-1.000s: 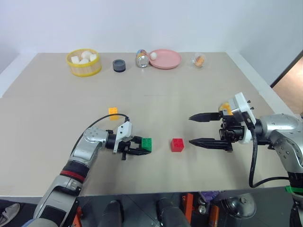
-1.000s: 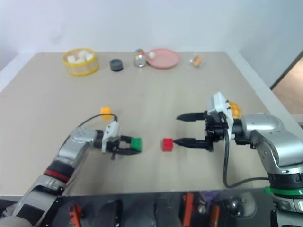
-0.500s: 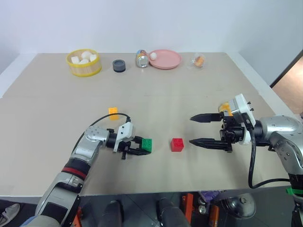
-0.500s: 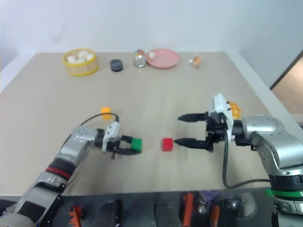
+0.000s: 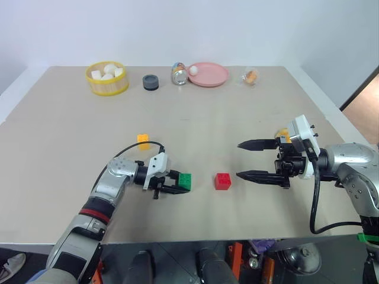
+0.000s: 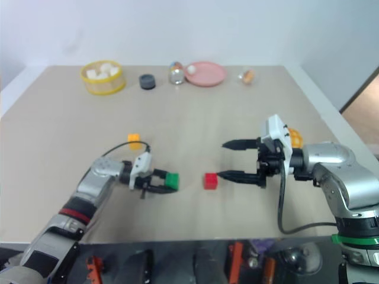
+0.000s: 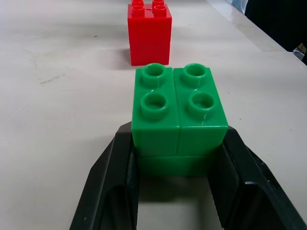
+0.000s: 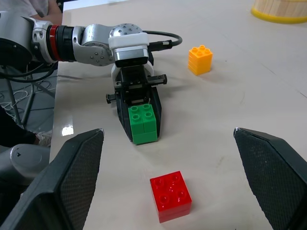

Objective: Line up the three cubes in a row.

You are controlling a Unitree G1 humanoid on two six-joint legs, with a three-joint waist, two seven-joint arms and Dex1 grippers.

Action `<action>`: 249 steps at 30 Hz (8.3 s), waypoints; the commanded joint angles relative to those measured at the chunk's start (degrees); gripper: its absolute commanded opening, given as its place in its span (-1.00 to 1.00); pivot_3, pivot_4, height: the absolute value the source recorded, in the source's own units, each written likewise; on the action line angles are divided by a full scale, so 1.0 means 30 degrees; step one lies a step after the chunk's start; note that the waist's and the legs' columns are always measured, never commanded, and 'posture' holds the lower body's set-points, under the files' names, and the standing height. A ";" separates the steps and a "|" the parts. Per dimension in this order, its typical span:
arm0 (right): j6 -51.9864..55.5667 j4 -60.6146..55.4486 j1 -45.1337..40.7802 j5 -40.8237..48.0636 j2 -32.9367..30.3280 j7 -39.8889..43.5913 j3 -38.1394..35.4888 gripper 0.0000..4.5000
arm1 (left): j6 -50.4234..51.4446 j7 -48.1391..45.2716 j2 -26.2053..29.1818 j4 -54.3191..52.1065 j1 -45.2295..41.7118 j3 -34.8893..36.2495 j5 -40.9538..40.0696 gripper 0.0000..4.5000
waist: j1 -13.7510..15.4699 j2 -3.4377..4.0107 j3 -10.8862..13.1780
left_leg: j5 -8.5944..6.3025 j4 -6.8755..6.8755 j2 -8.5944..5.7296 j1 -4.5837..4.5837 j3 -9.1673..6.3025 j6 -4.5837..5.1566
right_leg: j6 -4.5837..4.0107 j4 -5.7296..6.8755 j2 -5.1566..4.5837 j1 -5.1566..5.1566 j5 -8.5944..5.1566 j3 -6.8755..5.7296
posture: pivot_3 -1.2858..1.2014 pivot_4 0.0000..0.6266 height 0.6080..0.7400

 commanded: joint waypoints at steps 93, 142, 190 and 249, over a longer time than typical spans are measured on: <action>-0.0729 0.0516 -0.3079 -0.0723 0.2745 -0.2174 0.0127 1.00 | 0.1401 0.8340 0.2356 0.4280 -0.1451 0.4951 0.0013 0.97 | 0.0457 -0.0008 0.0000 | 0.0041 -0.0115 -0.0036 -0.0044 0.0023 -0.0025 | 0.0046 -0.0006 -0.0051 -0.0080 -0.0001 -0.0013 | 0.03 -0.52 1.00; -0.0879 0.0824 -0.3262 -0.1073 0.2825 -0.1905 0.0256 1.00 | -0.1707 0.3229 0.3264 0.3659 -0.1419 0.4937 -0.0252 -0.44 | 0.0417 -0.0007 0.0001 | 0.0043 -0.0099 -0.0043 -0.0057 0.0019 -0.0025 | 0.0045 -0.0013 -0.0058 -0.0077 -0.0007 -0.0011 | 0.03 -0.52 1.00; -0.0107 -0.1716 -0.0785 0.0527 0.0818 -0.0189 -0.0041 1.00 | -0.5186 -0.3999 0.5184 0.3309 0.0216 0.1816 -0.3098 -0.44 | 0.0448 -0.0008 0.0000 | 0.0046 -0.0137 -0.0013 -0.0037 0.0034 -0.0021 | -0.0032 -0.0010 -0.0052 -0.0087 -0.0040 -0.0023 | 0.03 -0.52 1.00; -0.2721 0.4510 0.0133 -0.2571 0.3166 -0.6853 -0.3534 1.00 | 0.7610 1.1094 0.6560 -0.6768 0.6785 1.0895 -0.5191 0.96 | 0.0454 -0.0037 -0.0016 | 0.0046 -0.0161 0.0017 -0.0022 0.0044 -0.0021 | -0.0025 -0.0007 -0.0051 -0.0083 -0.0042 -0.0039 | 0.03 -0.52 1.00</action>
